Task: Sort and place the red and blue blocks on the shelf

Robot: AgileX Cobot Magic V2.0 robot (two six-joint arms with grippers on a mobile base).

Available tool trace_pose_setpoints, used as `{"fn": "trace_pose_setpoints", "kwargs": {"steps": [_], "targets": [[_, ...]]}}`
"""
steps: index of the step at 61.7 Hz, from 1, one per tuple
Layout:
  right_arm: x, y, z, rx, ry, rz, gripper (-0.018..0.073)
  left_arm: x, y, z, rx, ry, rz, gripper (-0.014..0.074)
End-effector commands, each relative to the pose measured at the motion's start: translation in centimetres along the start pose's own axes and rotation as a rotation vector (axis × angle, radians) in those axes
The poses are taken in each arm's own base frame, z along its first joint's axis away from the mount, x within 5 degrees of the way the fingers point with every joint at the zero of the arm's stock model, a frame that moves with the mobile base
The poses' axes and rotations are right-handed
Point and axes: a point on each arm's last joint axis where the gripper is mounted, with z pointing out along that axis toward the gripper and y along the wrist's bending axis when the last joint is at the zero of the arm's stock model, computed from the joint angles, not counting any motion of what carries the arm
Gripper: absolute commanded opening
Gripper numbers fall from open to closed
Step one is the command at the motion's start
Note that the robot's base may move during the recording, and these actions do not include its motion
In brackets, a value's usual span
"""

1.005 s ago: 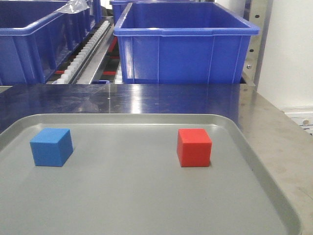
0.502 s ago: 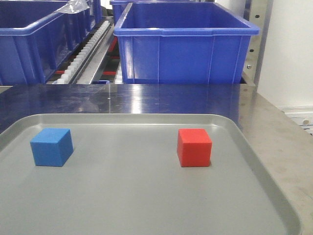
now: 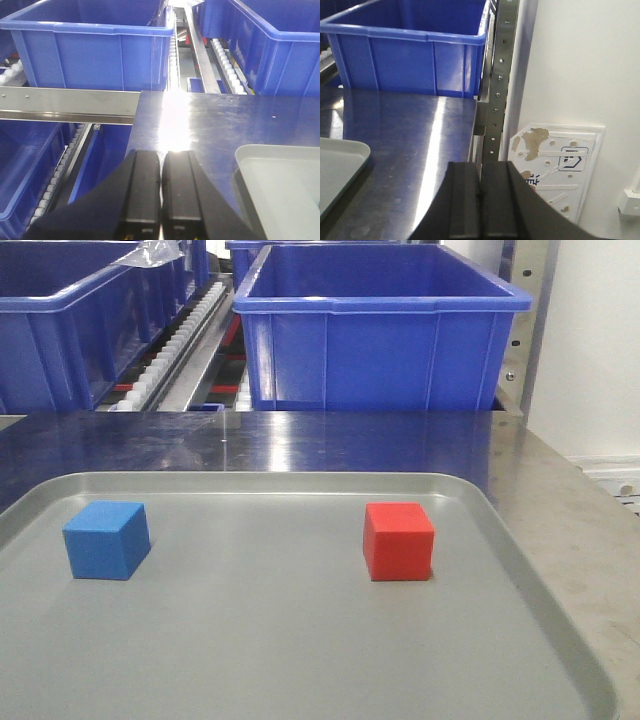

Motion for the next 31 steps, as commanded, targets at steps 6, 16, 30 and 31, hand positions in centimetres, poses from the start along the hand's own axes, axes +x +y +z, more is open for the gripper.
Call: {"fn": "trace_pose_setpoints", "kwargs": {"steps": [6, 16, 30, 31], "targets": [[-2.1, 0.3, 0.1, -0.028, -0.151, 0.018, 0.0057, 0.6, -0.1, 0.1, 0.028, -0.059, -0.003, 0.0123], [-3.2, 0.4, 1.0, -0.04, -0.141, 0.019, 0.0057, 0.6, -0.1, 0.1, 0.028, -0.059, -0.003, 0.0123], [-5.8, 0.5, 2.8, -0.046, -0.116, 0.019, 0.0057, 0.6, -0.1, 0.1, 0.028, -0.059, -0.003, 0.0123], [-5.9, 0.5, 2.9, -0.047, -0.114, 0.019, 0.0057, 0.6, -0.1, 0.1, 0.028, -0.059, -0.003, 0.0123]]}}
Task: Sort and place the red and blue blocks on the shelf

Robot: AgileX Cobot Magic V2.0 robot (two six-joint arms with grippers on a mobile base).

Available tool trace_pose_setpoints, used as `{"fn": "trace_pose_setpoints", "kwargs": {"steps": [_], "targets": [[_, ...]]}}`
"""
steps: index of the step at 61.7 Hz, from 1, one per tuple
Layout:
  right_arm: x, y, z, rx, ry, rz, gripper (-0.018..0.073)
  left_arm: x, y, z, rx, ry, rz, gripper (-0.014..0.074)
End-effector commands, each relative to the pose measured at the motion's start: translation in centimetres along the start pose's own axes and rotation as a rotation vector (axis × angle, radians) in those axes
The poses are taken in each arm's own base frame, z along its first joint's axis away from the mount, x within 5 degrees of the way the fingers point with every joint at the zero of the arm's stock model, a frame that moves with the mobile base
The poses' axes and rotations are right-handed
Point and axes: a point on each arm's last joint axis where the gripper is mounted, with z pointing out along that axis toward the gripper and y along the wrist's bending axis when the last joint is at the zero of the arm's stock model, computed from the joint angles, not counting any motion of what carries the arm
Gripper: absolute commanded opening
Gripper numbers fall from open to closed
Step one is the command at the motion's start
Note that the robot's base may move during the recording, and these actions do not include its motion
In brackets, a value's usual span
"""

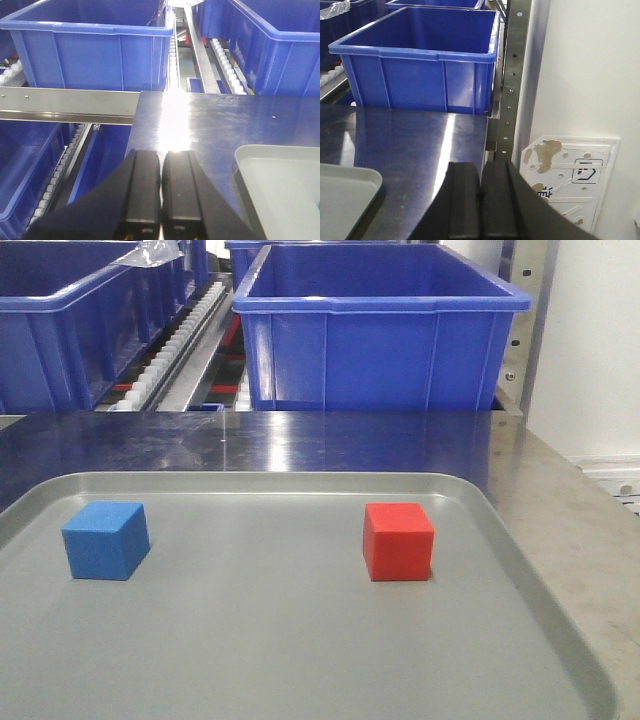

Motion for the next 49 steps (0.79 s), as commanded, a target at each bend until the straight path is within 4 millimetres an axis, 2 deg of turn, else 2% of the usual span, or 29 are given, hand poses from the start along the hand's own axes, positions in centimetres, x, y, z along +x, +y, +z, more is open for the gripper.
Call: {"fn": "trace_pose_setpoints", "kwargs": {"steps": [1, 21, 38, 49], "targets": [[-3.0, 0.2, 0.8, -0.018, -0.114, -0.009, 0.0057, 0.6, -0.1, 0.1, 0.028, -0.059, -0.003, 0.0123], [-5.4, 0.2, 4.9, -0.019, -0.002, -0.022, 0.0057, 0.6, -0.1, 0.1, 0.028, -0.059, -0.003, 0.0123], [-5.9, -0.4, 9.2, 0.061, 0.364, 0.073, 0.0058, 0.6, -0.1, 0.1, 0.028, -0.059, -0.003, 0.0123], [-7.3, -0.6, 11.8, 0.098, 0.556, 0.088, 0.0058, 0.6, -0.1, 0.1, 0.028, -0.059, -0.003, 0.0123]]}}
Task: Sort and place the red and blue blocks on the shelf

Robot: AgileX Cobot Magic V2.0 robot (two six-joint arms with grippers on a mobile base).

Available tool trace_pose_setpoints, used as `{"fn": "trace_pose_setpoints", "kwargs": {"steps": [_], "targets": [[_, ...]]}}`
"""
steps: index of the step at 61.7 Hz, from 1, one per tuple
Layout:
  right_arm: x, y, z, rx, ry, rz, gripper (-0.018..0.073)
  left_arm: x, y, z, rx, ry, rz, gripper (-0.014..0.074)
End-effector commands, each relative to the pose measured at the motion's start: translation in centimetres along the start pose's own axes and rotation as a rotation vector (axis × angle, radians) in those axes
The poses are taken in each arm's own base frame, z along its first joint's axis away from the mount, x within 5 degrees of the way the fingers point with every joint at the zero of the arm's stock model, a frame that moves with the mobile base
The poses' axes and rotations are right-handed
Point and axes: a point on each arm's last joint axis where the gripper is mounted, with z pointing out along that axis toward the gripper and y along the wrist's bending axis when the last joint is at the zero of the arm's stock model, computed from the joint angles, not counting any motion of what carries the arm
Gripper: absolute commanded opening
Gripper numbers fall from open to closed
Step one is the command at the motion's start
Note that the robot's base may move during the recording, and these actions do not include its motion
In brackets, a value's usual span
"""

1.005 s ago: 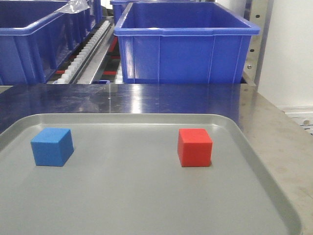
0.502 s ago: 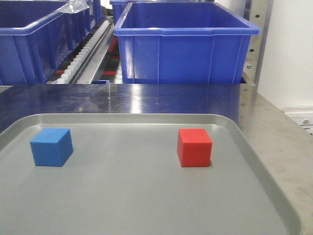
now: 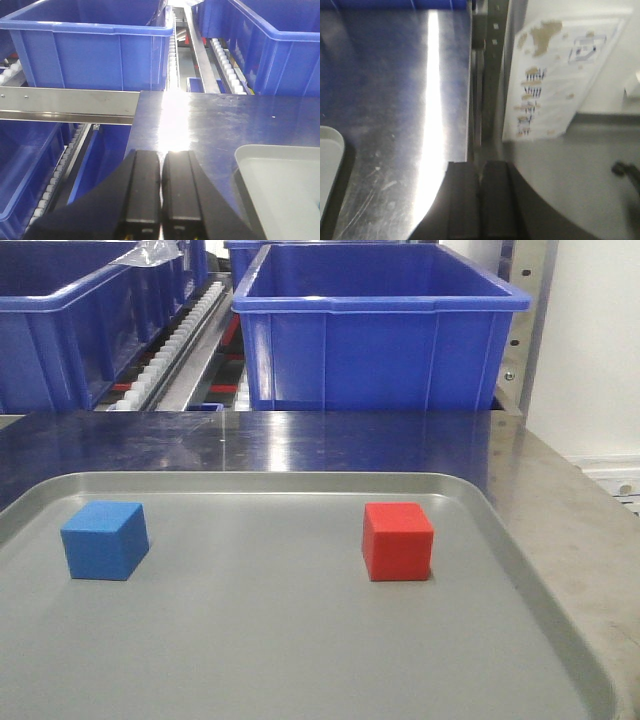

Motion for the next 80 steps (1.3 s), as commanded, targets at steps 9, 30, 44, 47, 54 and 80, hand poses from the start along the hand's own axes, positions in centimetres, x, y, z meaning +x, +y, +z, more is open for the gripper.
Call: {"fn": "trace_pose_setpoints", "kwargs": {"steps": [9, 30, 44, 47, 54, 80], "targets": [[-4.4, 0.6, 0.1, -0.006, 0.078, 0.075, 0.0058, 0.6, -0.1, 0.1, 0.028, -0.059, -0.003, 0.0123], [-6.5, 3.3, 0.9, -0.094, 0.149, 0.067, 0.0058, 0.6, -0.1, 0.1, 0.028, -0.059, -0.003, 0.0123], [-5.4, 6.3, 1.9, -0.175, 0.224, -0.032, 0.0058, 0.6, -0.1, 0.1, 0.028, -0.059, -0.003, 0.0123], [-5.1, 6.9, 2.1, -0.19, 0.241, -0.049, 0.0058, 0.6, -0.1, 0.1, 0.028, -0.059, -0.003, 0.0123], [-4.2, 8.7, 2.9, -0.232, 0.288, -0.1, 0.006, 0.6, -0.1, 0.1, 0.028, -0.059, -0.003, 0.0123], [-3.2, 11.8, 3.7, -0.318, 0.281, -0.167, 0.0538, 0.6, -0.1, 0.1, 0.028, -0.059, -0.003, 0.0123]]}}
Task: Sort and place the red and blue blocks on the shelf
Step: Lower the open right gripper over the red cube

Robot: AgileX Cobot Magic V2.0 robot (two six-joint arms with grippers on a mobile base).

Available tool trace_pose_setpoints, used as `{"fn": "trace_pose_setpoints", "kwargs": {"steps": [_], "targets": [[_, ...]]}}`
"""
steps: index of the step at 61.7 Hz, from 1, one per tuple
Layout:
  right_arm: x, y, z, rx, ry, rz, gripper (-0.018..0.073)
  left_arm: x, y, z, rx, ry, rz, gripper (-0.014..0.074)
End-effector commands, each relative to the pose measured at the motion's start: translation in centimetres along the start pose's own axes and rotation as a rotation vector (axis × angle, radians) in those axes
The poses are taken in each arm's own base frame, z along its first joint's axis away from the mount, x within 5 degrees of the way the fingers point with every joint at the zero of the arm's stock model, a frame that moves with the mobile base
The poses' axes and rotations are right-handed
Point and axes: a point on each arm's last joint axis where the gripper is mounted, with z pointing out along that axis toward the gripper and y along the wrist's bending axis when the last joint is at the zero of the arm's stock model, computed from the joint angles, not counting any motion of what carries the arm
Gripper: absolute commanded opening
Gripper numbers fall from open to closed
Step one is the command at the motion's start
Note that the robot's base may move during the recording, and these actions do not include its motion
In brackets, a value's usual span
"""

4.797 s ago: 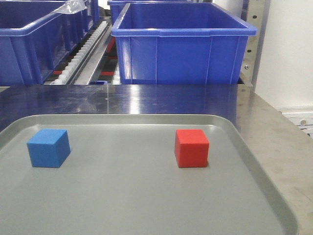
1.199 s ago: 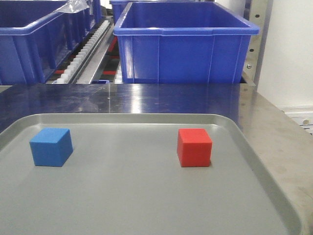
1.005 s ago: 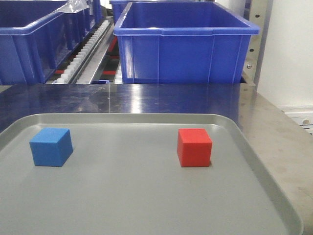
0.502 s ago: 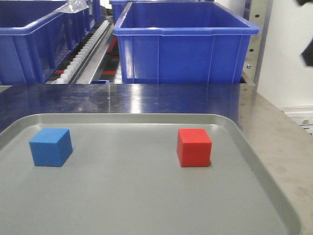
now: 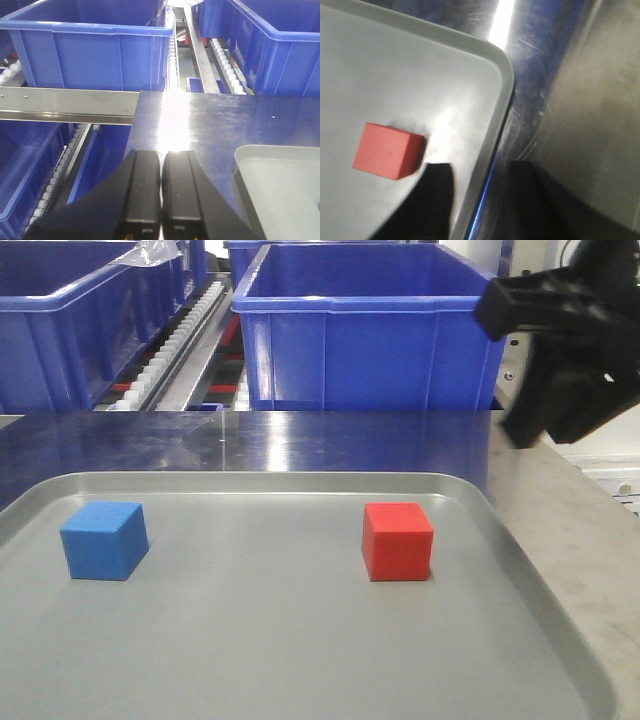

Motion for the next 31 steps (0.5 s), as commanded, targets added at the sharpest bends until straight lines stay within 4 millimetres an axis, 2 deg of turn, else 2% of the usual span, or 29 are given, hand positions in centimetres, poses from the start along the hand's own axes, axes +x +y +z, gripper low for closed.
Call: {"fn": "trace_pose_setpoints", "kwargs": {"steps": [1, 4, 20, 31], "targets": [[-1.6, 0.5, -1.4, -0.029, -0.128, -0.009, 0.0552, 0.6, -0.1, 0.1, 0.028, -0.059, -0.003, 0.0123], [-1.6, 0.5, -1.4, -0.032, -0.126, -0.006, 0.0574, 0.6, -0.1, 0.1, 0.028, -0.059, -0.003, 0.0123], [-1.5, 1.1, -1.3, -0.078, -0.113, 0.045, 0.0573, 0.6, -0.1, 0.1, 0.028, -0.059, -0.003, 0.0123], [-1.2, 2.4, -1.1, -0.112, -0.103, 0.017, 0.0573, 0.6, -0.1, 0.1, 0.028, -0.059, -0.003, 0.0123]]}}
